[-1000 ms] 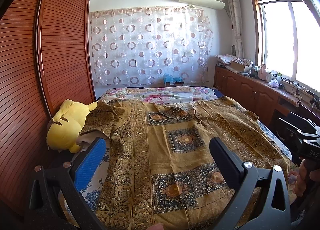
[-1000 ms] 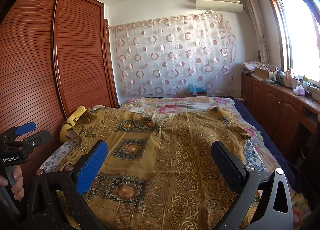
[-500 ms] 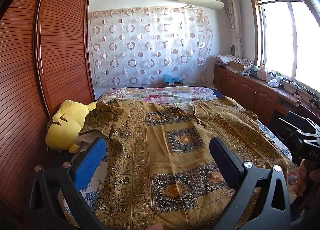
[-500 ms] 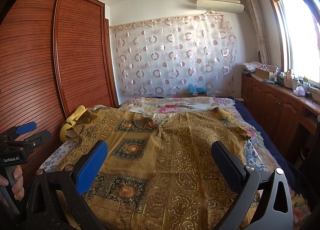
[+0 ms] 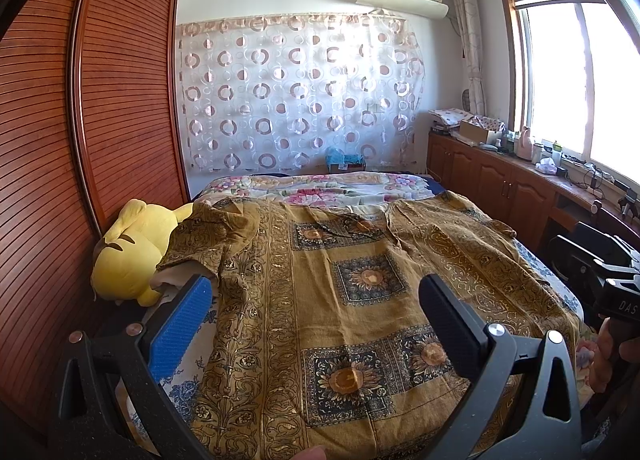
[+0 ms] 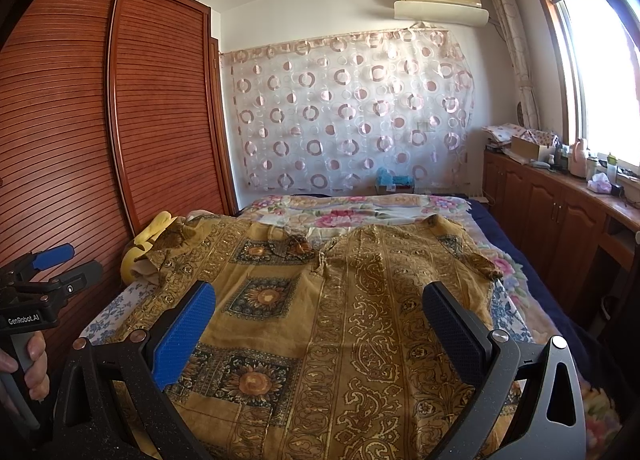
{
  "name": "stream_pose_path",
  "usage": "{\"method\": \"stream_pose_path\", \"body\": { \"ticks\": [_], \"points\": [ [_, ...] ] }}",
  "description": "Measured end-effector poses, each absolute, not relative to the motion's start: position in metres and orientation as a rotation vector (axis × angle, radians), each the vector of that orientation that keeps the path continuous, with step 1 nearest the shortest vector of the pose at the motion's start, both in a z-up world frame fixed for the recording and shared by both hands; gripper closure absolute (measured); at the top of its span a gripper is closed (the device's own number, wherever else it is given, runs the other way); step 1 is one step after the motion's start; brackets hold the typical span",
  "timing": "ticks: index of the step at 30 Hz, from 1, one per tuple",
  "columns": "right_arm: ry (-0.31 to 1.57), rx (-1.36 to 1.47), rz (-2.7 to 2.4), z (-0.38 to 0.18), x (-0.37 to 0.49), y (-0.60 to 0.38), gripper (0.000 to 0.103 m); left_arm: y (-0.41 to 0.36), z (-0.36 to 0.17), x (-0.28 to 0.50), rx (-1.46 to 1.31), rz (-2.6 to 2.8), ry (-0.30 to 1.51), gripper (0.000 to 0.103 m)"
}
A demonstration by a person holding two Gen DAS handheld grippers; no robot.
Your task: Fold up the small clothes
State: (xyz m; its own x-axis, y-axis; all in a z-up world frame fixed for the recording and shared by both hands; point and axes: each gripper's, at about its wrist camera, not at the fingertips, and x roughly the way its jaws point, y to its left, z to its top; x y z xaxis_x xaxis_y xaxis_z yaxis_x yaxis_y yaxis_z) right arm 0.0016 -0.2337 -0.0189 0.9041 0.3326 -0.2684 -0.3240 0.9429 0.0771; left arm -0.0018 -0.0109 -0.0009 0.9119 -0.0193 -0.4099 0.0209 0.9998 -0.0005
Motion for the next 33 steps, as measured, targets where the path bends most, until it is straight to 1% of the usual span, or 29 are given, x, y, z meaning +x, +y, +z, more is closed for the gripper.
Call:
{"method": "stream_pose_path", "body": {
  "ticks": [12,27,33],
  "points": [
    [0.289,0.031,0.349,-0.021,0.002,-0.234,0.000,-0.013,-0.002,-0.001,0.002,-0.029,0.431,0.000],
    [0.307,-0.037,0.400,-0.027,0.040,-0.224,0.000,0.021,-0.038,0.029,0.013,0.005,0.525,0.000],
    [0.355,-0.040,0.437,-0.038,0.067,-0.218,0.000,0.040,-0.049,0.044,0.014,0.003,0.559,0.000]
  ]
}}
